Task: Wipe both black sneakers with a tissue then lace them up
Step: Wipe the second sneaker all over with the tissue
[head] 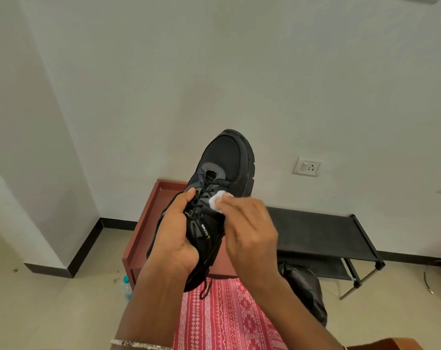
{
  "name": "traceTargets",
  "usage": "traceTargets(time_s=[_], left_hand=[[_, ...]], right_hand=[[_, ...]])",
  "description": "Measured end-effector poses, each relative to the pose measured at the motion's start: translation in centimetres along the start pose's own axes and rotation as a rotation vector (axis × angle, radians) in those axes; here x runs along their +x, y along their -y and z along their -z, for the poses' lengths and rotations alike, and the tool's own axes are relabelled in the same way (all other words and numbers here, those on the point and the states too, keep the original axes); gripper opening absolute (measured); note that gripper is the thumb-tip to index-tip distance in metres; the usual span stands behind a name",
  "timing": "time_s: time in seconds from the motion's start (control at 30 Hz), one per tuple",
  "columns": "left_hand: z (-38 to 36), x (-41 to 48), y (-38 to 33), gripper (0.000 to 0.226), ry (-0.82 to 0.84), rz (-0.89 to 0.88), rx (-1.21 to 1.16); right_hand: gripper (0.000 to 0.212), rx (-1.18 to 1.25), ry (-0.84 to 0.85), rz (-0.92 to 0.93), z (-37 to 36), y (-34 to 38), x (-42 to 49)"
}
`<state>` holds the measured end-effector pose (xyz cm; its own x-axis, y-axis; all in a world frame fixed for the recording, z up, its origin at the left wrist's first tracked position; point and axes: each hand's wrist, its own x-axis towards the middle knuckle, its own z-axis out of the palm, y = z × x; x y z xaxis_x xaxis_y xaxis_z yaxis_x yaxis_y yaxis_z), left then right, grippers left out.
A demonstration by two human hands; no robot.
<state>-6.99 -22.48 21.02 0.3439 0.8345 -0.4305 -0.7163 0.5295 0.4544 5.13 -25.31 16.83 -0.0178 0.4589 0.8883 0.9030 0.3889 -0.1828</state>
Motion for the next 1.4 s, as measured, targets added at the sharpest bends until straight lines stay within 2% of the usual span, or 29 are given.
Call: traceTargets(time_s=[0.03, 0.13, 0.23, 0.37, 0.53, 0.63, 0.87, 1.17, 1.4], left_hand=[[0.1, 0.0, -0.1, 0.041, -0.001, 0.003, -0.012], [0.3, 0.2, -0.1, 0.040, 0.005, 0.000, -0.001], [0.3, 0.3, 0.0, 0.036, 0.012, -0.013, 0.023], [0.4, 0.4, 0.0, 0.032, 0.058, -0.009, 0.018], [0.7, 0.6, -0.7, 0.039, 0.084, 0.028, -0.034], [0.9, 0.8, -0.7, 0.039, 0.087, 0.040, -0.053], [1.0, 0.6, 0.1, 0.040, 0.118, 0.071, -0.006], [1.4, 0.5, -0.6, 0.046, 0.206, 0.180, -0.180], [1.0, 0.2, 0.5, 0.043, 0.226, 0.150, -0.118]], right_hand=[[0.025, -0.001, 0.021, 0.036, -0.1, 0.0, -0.1], [0.018, -0.040, 0.016, 0.046, -0.1, -1.6, 1.8], [0.017, -0.068, -0.082, -0.058, 0.0, -3.9, 4.3], [0.030, -0.043, -0.119, -0.252, 0.4, -3.8, 4.2], [0.031, 0.026, -0.051, -0.149, 0.6, -0.4, 0.2], [0.031, 0.030, -0.016, -0.159, 0.5, -1.1, 0.7], [0.029, -0.012, -0.087, -0.233, 0.5, -2.8, 5.2], [0.023, 0.028, -0.080, -0.107, 1.0, 0.6, -1.8], [0.028, -0.024, -0.102, -0.174, 0.9, -2.0, 4.3]])
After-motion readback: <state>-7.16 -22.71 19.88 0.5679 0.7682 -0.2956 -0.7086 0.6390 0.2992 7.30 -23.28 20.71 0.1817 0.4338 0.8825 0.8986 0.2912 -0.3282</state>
